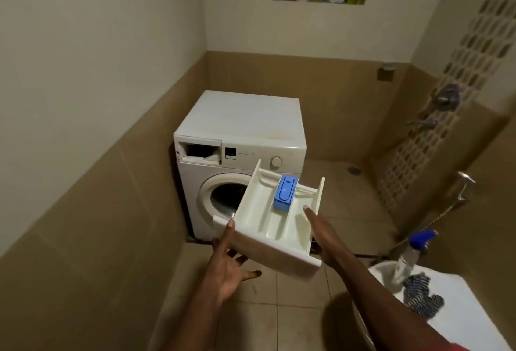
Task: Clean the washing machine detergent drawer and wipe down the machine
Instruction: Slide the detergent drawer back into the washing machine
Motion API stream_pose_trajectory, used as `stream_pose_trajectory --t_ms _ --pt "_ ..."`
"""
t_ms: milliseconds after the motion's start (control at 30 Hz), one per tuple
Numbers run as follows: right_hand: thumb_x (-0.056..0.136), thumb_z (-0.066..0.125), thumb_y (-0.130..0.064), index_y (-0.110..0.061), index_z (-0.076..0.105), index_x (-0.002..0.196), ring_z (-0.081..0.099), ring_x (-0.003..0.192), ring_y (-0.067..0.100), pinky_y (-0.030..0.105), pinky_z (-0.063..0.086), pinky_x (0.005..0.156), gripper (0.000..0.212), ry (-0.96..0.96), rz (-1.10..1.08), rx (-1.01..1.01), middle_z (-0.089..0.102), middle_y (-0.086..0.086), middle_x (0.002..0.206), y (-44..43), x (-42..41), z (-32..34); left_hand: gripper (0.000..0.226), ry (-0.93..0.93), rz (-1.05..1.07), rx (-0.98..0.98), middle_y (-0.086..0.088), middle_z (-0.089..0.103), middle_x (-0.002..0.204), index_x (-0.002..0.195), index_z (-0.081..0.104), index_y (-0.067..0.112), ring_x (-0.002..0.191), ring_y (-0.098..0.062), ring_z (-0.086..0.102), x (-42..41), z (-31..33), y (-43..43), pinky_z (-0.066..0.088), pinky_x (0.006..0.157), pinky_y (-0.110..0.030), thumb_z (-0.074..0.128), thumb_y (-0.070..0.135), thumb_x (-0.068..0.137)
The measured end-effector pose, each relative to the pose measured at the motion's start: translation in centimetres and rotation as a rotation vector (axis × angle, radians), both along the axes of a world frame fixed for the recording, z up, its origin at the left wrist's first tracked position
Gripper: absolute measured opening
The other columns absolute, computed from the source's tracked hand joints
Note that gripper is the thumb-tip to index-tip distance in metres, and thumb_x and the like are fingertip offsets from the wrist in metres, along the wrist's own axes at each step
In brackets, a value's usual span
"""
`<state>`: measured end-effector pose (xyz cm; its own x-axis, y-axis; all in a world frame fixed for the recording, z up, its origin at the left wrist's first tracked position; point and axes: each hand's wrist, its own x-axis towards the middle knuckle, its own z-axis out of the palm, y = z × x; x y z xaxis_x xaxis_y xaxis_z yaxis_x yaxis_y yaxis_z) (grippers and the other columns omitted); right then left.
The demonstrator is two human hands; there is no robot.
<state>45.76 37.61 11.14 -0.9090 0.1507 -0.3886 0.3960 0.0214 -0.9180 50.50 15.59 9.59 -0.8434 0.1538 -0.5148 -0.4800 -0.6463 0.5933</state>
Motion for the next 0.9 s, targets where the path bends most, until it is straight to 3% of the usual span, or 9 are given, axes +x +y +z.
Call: stream_pose_trajectory --t_ms 100,167,267,400,467,567,700,800,900 --pt "0.095 0.042 -0.056 -0.035 0.045 0.135 0.06 0.111 0.017 0.044 0.049 0.097 0.045 -0.02 0.089 -0.015 0.06 -0.007 0.128 -1.0 -4.5 -0.4 0.104 -0.035 0.084 0.039 -0.023 0.052 0.135 0.145 0.037 0.025 0.12 -0.045 0.055 -3.9 -0.4 -0.5 0.052 0.084 -0.067 0.087 0.048 0.057" --pt "0.097 0.041 -0.054 -0.037 0.044 0.135 0.061 0.109 0.014 0.04 0.052 0.091 0.042 -0.013 0.152 -0.034 0.062 -0.011 0.124 -1.6 -7.8 0.1 0.11 -0.035 0.113 0.026 -0.021 0.055 0.134 0.143 0.041 0.022 0.12 -0.044 0.055 -6.7 0.1 -0.8 0.049 0.086 -0.068 0.09 0.05 0.049" --pt "0.1 0.038 -0.05 -0.039 0.042 0.129 0.061 0.101 0.008 0.029 0.052 0.075 0.032 0.013 0.246 -0.065 0.062 -0.016 0.113 -3.5 -11.9 1.4 0.075 -0.007 0.21 0.018 -0.02 0.057 0.133 0.138 0.049 0.017 0.12 -0.04 0.056 -10.2 0.9 -2.0 0.05 0.088 -0.064 0.073 0.044 0.072" --pt "0.092 0.046 -0.059 -0.042 0.046 0.127 0.061 0.106 0.014 0.033 0.051 0.08 0.039 -0.031 0.337 -0.107 0.062 -0.01 0.122 -7.1 -16.1 0.9 0.052 -0.007 0.372 -0.013 -0.021 0.057 0.133 0.139 0.049 0.013 0.121 -0.04 0.055 -13.6 -0.2 -4.6 0.05 0.09 -0.061 0.057 0.034 0.093" --pt "0.089 0.051 -0.061 -0.037 0.045 0.133 0.06 0.107 0.014 0.035 0.049 0.083 0.051 -0.057 0.37 -0.087 0.06 -0.008 0.128 -9.1 -17.7 -0.1 0.052 -0.019 0.433 -0.043 -0.019 0.057 0.134 0.139 0.05 0.014 0.123 -0.04 0.054 -14.9 -1.3 -6.1 0.045 0.097 -0.065 0.056 0.037 0.093" --pt "0.087 0.058 -0.055 -0.033 0.036 0.142 0.057 0.1 0.008 0.03 0.047 0.074 0.063 -0.089 0.463 -0.08 0.055 -0.005 0.134 -11.9 -18.2 -1.6 0.053 -0.036 0.506 -0.059 -0.019 0.06 0.133 0.139 0.051 0.015 0.122 -0.041 0.055 -16.4 -2.6 -8.2 0.04 0.104 -0.066 0.058 0.04 0.092" --pt "0.071 0.074 -0.058 -0.043 0.025 0.143 0.052 0.114 0.019 0.053 0.044 0.099 0.088 -0.185 0.551 -0.023 0.05 -0.006 0.134 -15.4 -20.4 -4.6 0.056 -0.072 0.561 -0.114 -0.016 0.061 0.131 0.139 0.048 0.019 0.12 -0.041 0.058 -19.3 -4.8 -11.4 0.044 0.098 -0.068 0.062 0.042 0.09" --pt "0.068 0.078 -0.053 -0.041 0.023 0.144 0.054 0.109 0.019 0.05 0.051 0.092 0.095 -0.24 0.584 0.032 0.051 -0.004 0.129 -17.2 -22.9 -6.1 0.063 -0.108 0.552 -0.184 -0.013 0.055 0.137 0.137 0.049 0.026 0.123 -0.039 0.054 -21.7 -6.5 -13.7 0.045 0.094 -0.069 0.073 0.04 0.08" --pt "0.067 0.079 -0.052 -0.039 0.022 0.143 0.057 0.107 0.02 0.047 0.054 0.09 0.095 -0.285 0.581 0.052 0.052 -0.003 0.125 -19.6 -25.8 -7.5 0.077 -0.044 0.511 -0.252 -0.013 0.044 0.144 0.13 0.053 0.029 0.131 -0.04 0.045 -24.5 -8.1 -16.2 0.045 0.094 -0.07 0.079 0.034 0.058"
